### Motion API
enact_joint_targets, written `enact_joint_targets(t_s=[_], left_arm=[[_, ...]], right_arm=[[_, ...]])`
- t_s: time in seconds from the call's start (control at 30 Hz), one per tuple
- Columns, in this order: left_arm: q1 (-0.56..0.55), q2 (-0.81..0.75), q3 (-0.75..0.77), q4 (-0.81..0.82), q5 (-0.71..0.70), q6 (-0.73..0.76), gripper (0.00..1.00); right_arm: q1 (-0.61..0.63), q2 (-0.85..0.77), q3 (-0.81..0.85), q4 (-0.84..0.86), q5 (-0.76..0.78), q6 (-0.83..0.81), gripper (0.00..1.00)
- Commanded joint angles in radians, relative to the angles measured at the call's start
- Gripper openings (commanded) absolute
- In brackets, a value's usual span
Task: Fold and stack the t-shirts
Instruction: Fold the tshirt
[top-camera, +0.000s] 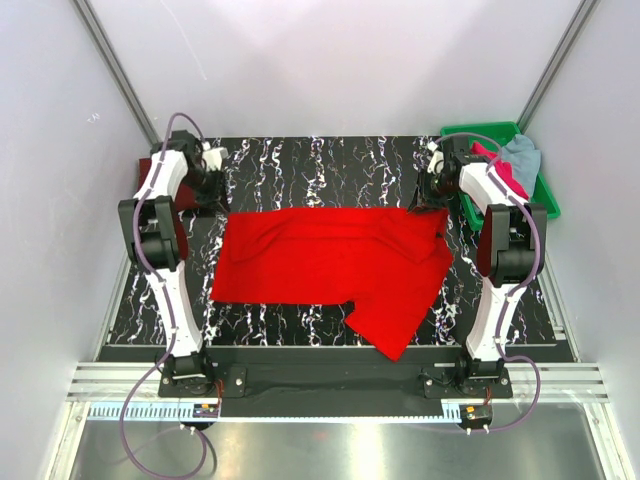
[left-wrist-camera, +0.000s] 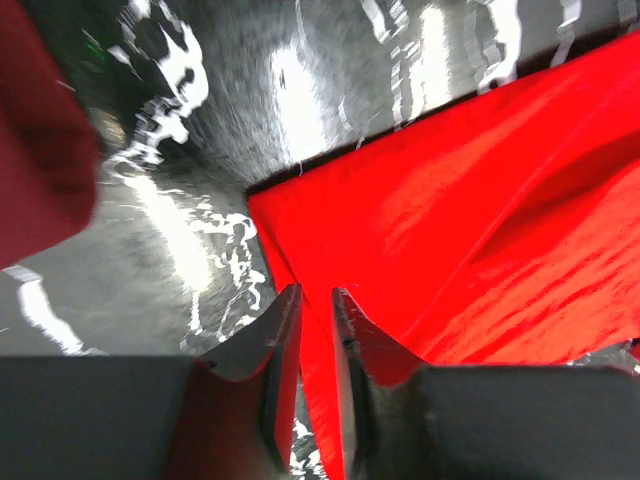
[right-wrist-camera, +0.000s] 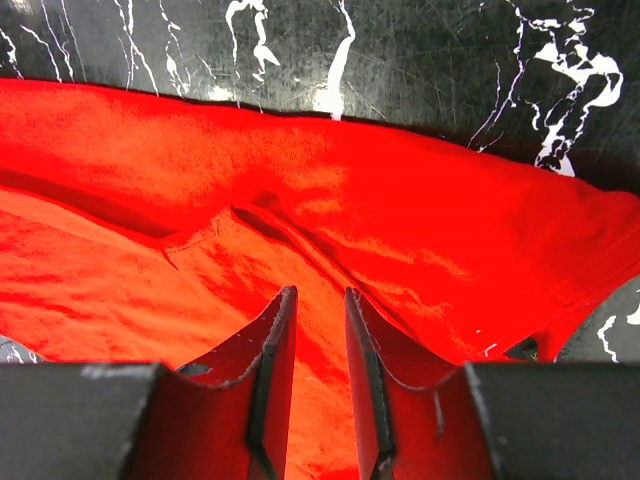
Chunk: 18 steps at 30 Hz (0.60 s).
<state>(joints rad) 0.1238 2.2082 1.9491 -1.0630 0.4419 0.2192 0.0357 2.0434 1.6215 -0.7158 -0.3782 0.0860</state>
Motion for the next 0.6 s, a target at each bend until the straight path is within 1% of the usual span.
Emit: enact_joint_targets(t_s=[0.0,0.07,0.17,0.43,0.57], left_arm=[[-0.003,0.041,0.011,-0.038,0.055,-0.037,0.27],[0.002,0.041,-0.013,-0.031,0.075,-0.044,0.31],[0.004,0.045,-0.024,-0.022,0.092,-0.049,0.31],[0.004,0.076,0.011,-0.015,0.113,-0.053,0.28],[0.004,0.062,0.007,-0.008,0.055,-0.066,0.28]], right_arm=[[0.010,-0.057,-0.005,0.018,-0.004,-0.015,0.33],[0.009,-0.055,-0.005,0.016,0.001,-0.018,0.33],[0.009,-0.052,-0.009,0.018,0.004,-0.020,0.33],[0.010,-0.034,-0.002,0.018,0.010,-0.019,0.33],[0.009,-0.035,0.001,0.018,0.010,-0.022,0.33]])
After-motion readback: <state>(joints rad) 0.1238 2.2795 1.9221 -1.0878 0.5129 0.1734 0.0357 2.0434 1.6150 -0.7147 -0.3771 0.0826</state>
